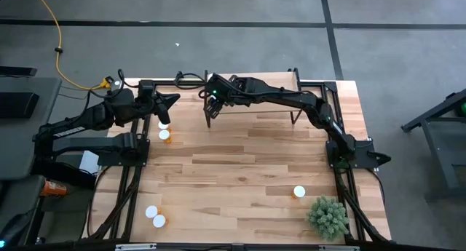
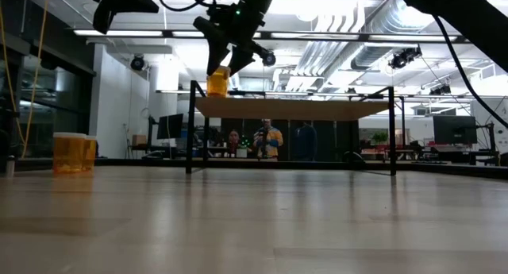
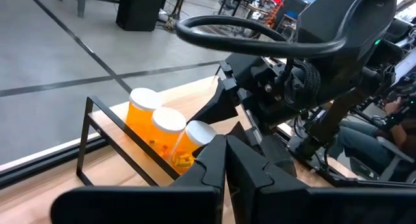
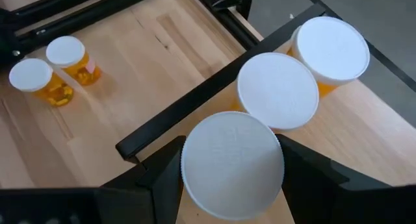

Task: Pick and place medicine bottles onto shelf by color
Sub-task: Put the orange pill bottle on the shelf aligned with the other orange pill bottles, then put the orange pill bottle on the shelf

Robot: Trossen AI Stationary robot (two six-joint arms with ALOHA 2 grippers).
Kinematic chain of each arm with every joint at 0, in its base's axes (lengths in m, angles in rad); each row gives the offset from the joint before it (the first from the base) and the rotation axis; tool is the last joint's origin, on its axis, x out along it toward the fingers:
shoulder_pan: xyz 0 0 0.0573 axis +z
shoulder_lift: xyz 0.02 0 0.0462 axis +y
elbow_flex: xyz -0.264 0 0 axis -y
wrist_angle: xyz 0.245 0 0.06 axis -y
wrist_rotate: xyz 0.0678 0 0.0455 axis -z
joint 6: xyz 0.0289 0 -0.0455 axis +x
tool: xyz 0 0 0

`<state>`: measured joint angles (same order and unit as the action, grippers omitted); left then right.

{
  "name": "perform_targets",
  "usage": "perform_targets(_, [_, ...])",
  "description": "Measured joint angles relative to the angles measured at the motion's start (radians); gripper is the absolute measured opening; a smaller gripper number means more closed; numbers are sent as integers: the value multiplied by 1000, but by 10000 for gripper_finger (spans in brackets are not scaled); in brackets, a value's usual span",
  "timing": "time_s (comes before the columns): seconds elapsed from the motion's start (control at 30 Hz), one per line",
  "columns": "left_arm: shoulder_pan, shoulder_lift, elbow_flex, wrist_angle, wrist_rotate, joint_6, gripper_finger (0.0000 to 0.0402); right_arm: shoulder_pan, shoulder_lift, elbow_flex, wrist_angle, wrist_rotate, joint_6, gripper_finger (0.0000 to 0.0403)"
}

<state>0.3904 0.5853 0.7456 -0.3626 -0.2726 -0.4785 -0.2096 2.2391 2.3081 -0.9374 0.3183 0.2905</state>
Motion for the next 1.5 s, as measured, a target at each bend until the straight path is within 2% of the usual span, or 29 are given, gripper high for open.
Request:
perform_targets(0.33, [0, 0, 0, 0, 0, -8, 0, 0, 0, 0, 0, -30, -2, 210])
perform_targets(0.63, [0, 0, 0, 0, 0, -8, 0, 0, 0, 0, 0, -37, -3, 266])
perform_targets(0.83, [0, 0, 0, 0, 0, -8, 0, 0, -3, 0, -14, -38, -45, 282])
perform_targets(1.13, [0, -4, 0, 0, 0, 8, 0, 14, -83, 0, -174, -41, -196, 283])
perform_targets(1.3, [0, -4, 0, -1, 8, 23, 0, 42, -139, 0, -317, -46, -262, 283])
perform_targets(1.5, [-1, -7, 0, 3, 83, 68, 0, 88, -214, 0, -413, -46, -272, 283])
